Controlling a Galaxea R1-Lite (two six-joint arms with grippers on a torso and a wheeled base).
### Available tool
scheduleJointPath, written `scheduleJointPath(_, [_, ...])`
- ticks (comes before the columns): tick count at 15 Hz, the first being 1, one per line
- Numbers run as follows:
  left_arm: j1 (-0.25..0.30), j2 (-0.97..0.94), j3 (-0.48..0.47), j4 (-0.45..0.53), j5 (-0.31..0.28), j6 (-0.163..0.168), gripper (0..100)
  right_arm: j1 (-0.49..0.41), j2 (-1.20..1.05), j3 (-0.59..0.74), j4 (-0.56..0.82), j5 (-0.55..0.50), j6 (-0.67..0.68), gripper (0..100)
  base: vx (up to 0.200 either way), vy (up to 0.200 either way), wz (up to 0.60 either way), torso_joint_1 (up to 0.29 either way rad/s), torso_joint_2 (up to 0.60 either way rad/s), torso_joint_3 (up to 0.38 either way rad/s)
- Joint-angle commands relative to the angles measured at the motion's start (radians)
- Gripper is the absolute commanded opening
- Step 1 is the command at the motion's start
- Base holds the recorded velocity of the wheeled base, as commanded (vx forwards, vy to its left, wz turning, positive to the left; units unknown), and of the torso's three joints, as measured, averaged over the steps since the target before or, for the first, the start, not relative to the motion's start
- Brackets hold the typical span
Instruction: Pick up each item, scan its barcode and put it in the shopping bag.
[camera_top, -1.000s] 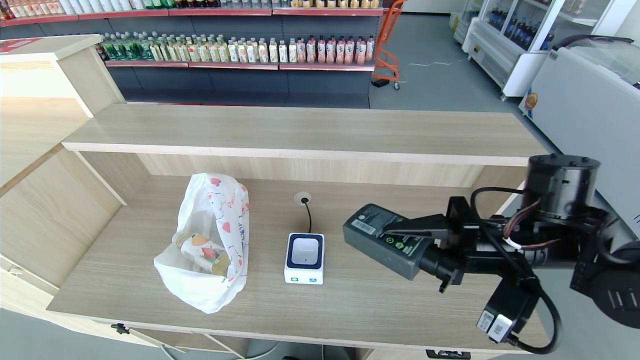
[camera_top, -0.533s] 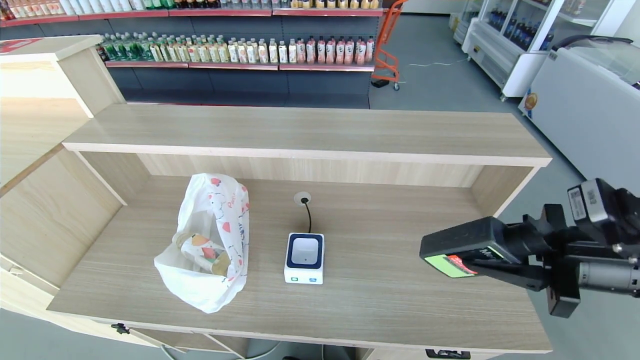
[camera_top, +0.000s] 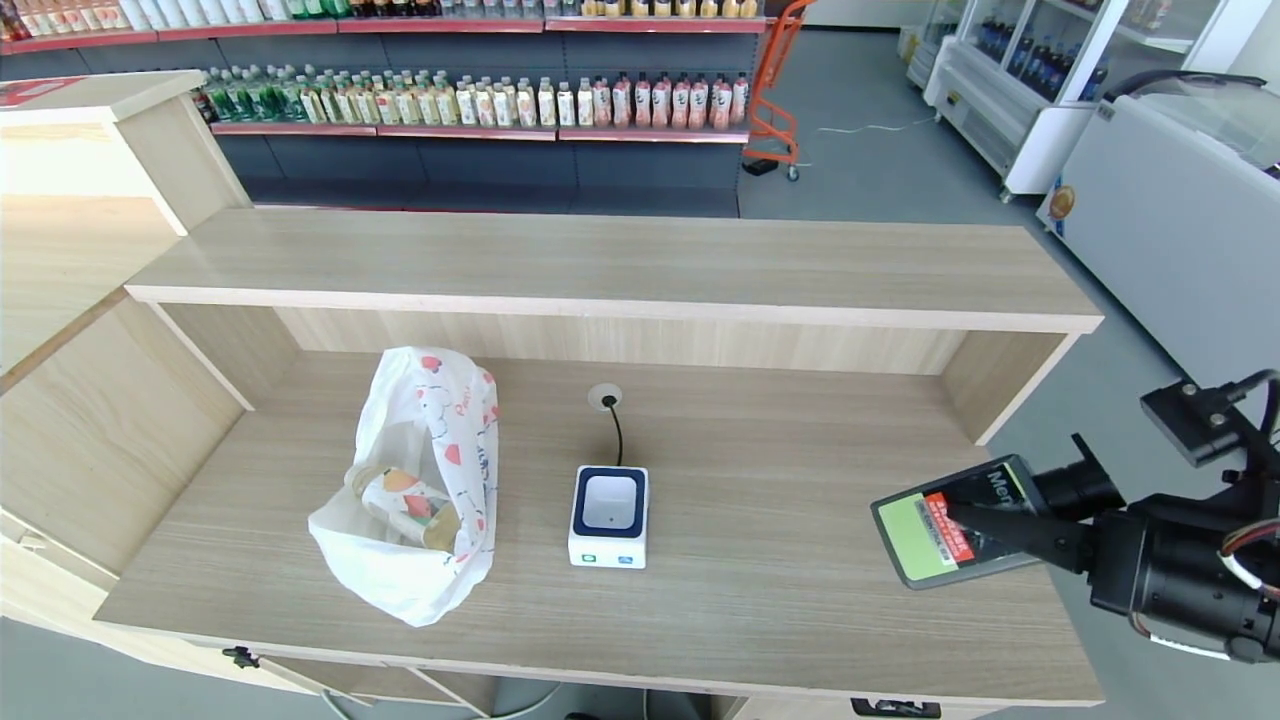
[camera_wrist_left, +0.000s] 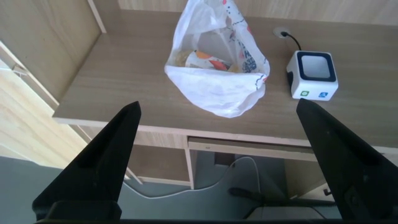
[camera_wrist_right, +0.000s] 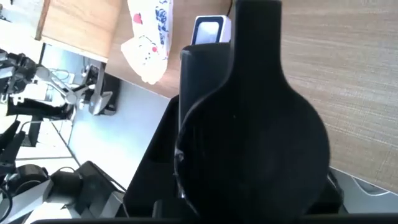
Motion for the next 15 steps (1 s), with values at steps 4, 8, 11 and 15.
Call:
scheduleJointPath(4, [0.0, 0.0, 0.0, 0.0, 0.0, -0.001, 100, 0.016, 0.016, 0.011, 0.001, -0.004, -0.001, 0, 0.0, 0.0, 0.0, 0.0, 0.0, 0.0])
scheduleJointPath(8, [0.0, 0.0, 0.0, 0.0, -0.001, 0.001, 100, 0.013, 0.0, 0.021, 0.004, -0.006, 0.002, 0, 0.0, 0.05, 0.0, 0.002, 0.0, 0.001])
scheduleJointPath(11, [0.0, 0.0, 0.0, 0.0, 0.0, 0.001, 100, 0.011, 0.003, 0.02, 0.004, -0.006, 0.005, 0, 0.0, 0.2, 0.0, 0.002, 0.0, 0.007])
scheduleJointPath(15, [0.0, 0.0, 0.0, 0.0, -0.001, -0.001, 100, 0.007, 0.014, 0.015, 0.003, -0.009, 0.004, 0, 0.0, 0.2, 0.0, 0.01, 0.01, 0.002])
